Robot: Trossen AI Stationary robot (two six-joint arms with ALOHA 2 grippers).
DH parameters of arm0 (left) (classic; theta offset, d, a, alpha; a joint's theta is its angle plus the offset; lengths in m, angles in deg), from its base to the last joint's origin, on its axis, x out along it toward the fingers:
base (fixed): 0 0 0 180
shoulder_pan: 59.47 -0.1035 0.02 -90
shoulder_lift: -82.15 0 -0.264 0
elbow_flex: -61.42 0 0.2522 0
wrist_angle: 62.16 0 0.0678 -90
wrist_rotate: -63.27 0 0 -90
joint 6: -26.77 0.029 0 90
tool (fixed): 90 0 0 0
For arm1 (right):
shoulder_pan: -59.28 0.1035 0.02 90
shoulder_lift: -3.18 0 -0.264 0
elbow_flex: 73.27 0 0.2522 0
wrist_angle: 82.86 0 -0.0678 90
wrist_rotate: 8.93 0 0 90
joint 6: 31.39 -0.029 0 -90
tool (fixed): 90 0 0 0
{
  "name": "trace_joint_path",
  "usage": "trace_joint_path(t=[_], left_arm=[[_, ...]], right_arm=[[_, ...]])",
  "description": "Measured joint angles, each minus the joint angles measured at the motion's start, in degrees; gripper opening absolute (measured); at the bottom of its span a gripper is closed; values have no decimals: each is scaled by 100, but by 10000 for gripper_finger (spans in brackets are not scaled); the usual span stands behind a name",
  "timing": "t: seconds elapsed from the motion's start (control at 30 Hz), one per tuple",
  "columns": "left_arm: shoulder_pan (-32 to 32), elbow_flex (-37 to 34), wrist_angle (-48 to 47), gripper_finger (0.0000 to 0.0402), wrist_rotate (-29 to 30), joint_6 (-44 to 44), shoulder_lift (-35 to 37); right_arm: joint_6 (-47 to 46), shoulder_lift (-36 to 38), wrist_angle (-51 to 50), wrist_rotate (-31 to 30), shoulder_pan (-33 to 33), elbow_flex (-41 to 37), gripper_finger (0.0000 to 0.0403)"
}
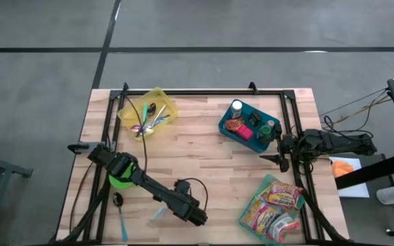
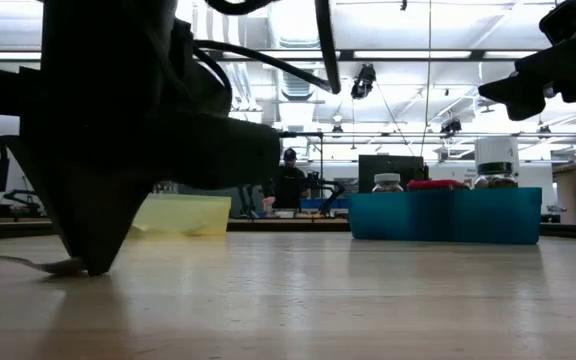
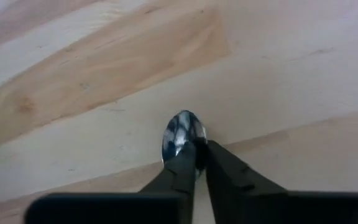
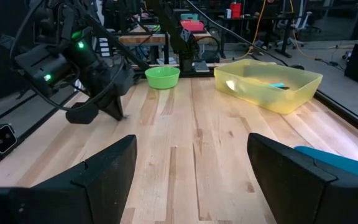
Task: Pick & Place Food Item
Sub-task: Put the blue spoon into the yellow bin
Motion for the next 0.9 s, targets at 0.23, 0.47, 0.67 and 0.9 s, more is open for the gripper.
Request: trace_joint_path(t=[0.23, 0.47, 0.67, 0.9], left_arm=[[0, 15, -107, 8, -7, -7, -11], [0, 114, -43, 2, -21, 107, -11], [0, 206, -42, 1, 24, 148, -13], [0, 365, -85, 0, 91, 303, -8]], right_arm=[[9, 0, 0, -2, 0, 0, 303], [2, 0, 0, 0, -1, 0, 303], [-1, 2, 0, -1, -1, 1, 303], [9, 0, 0, 0, -1, 0, 303]])
